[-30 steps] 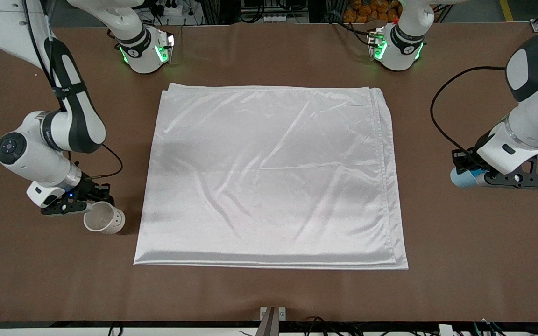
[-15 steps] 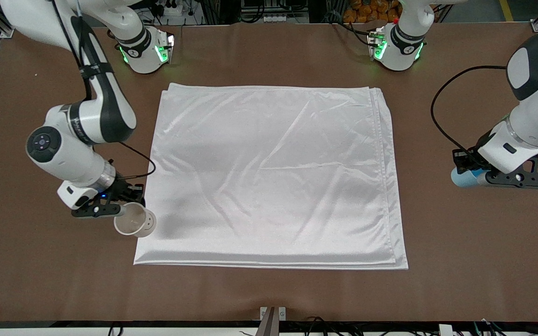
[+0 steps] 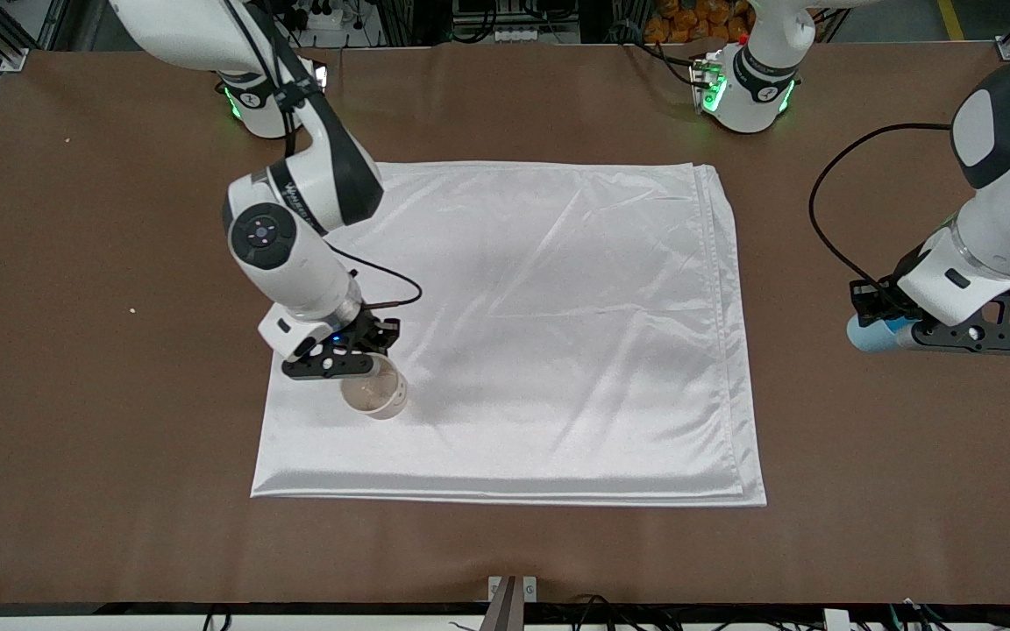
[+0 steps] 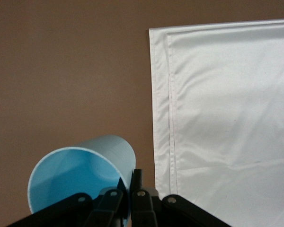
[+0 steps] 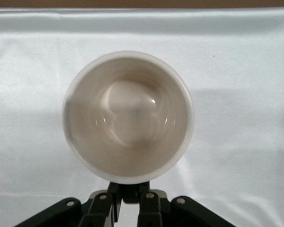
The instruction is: Place blue cup into white mug on cloth
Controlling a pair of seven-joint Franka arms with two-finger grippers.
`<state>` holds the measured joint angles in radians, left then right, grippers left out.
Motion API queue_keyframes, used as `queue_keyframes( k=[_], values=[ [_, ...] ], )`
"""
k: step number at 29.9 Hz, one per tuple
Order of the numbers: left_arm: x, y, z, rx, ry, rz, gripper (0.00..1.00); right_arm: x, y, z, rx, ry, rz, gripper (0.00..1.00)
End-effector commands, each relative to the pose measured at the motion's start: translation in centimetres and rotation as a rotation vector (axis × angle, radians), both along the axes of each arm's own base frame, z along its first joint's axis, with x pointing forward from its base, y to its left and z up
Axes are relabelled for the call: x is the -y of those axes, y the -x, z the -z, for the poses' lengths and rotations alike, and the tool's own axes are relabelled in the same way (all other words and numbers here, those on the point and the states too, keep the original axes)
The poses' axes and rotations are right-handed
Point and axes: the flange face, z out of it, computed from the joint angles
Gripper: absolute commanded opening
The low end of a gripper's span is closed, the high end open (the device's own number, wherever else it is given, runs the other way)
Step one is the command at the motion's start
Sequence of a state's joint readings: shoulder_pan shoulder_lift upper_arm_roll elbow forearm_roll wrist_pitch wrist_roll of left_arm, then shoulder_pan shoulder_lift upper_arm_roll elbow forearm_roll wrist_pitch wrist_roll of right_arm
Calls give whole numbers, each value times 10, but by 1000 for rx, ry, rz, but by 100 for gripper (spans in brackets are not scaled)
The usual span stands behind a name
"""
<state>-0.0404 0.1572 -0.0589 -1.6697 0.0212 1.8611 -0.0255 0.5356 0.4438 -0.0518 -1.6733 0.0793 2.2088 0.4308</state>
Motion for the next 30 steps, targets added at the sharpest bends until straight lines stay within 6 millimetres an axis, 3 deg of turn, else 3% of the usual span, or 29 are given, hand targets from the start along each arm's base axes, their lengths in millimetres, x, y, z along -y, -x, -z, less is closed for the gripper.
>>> queue_keyframes(
  k=[1,5,8,16,22,30],
  values=[
    [-2,4,-8,2,-25,15,0,-53,12,6,-7,0,6,0],
    [-2,4,-8,2,-25,15,0,-77,21,9,-9,-7,12,0],
    [-2,4,-9,3,-25,15,0,-105,39,11,-11,-6,7,0],
    [-1,4,-8,2,-25,16,0,-159,68,36,-24,8,-21,0],
    [-1,3,-5,-3,-25,16,0,-185,80,54,-30,15,-56,0],
    [1,3,-4,-4,-24,16,0,-212,104,56,-31,12,-92,0]
  ],
)
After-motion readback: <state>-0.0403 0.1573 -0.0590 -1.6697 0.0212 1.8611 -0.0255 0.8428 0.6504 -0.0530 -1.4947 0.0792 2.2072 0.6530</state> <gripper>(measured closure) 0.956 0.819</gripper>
